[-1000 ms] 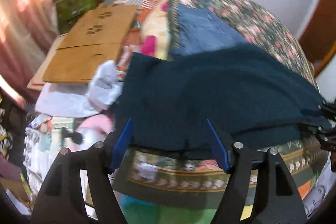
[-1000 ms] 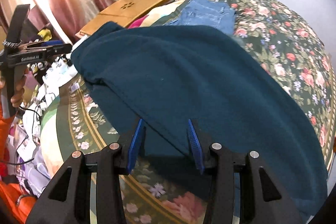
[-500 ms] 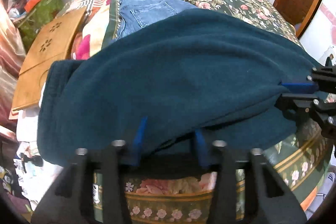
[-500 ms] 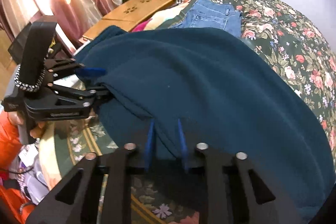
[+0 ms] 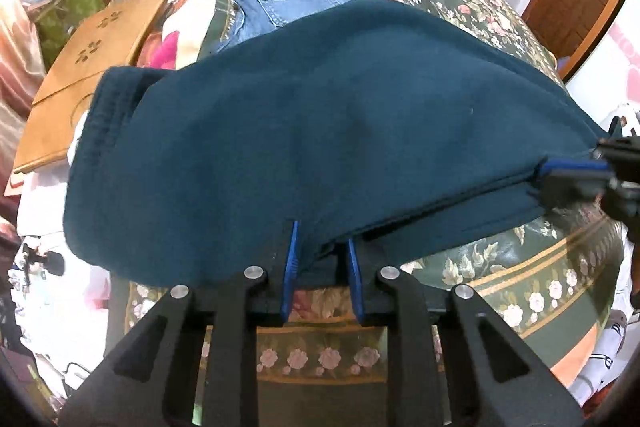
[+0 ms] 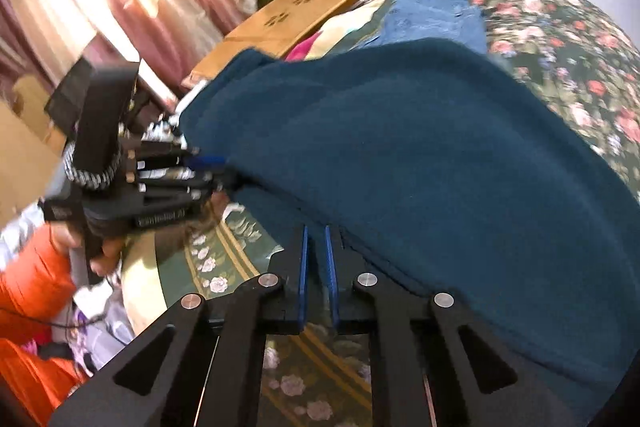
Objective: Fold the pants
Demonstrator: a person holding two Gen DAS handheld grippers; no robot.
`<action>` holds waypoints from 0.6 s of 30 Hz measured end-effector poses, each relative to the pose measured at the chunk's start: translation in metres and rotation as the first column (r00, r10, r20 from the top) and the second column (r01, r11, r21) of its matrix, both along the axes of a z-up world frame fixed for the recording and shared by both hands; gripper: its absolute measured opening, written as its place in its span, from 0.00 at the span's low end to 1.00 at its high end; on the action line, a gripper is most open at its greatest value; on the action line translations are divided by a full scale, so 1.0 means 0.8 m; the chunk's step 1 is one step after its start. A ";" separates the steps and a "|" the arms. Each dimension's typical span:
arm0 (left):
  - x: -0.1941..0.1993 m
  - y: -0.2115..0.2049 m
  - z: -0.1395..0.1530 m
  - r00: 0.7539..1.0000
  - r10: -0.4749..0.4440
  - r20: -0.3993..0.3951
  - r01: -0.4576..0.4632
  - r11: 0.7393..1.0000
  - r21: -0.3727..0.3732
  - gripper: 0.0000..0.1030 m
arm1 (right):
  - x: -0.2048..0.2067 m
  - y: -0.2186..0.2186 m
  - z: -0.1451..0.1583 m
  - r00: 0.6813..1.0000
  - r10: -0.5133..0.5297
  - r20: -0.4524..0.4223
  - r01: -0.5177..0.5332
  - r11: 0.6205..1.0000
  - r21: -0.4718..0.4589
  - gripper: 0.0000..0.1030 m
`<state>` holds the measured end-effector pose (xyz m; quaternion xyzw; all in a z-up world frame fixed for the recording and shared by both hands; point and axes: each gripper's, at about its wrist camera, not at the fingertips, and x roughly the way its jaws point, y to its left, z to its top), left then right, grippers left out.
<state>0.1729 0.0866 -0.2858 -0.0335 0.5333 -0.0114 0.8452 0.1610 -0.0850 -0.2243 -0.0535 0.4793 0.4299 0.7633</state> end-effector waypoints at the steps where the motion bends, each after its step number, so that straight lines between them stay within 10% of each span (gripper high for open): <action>1: -0.001 0.000 0.005 1.000 0.001 0.001 -0.001 1.000 0.000 0.22 | 0.001 -0.006 0.003 1.000 -0.015 0.014 0.015 1.000 -0.004 0.09; 5: -0.005 -0.002 0.037 1.000 -0.013 0.015 0.013 1.000 -0.002 0.27 | 0.011 -0.068 0.020 0.985 -0.157 0.071 0.157 0.988 0.001 0.38; 10: 0.005 -0.008 0.089 0.994 0.008 0.108 -0.008 1.000 0.000 0.54 | 0.027 -0.188 0.034 0.914 -0.396 0.090 0.394 0.918 0.038 0.38; 18: 0.081 -0.043 0.095 0.989 0.077 0.122 -0.080 0.997 0.017 0.64 | 0.047 -0.425 0.039 0.618 -0.775 0.137 0.783 0.622 -0.013 0.39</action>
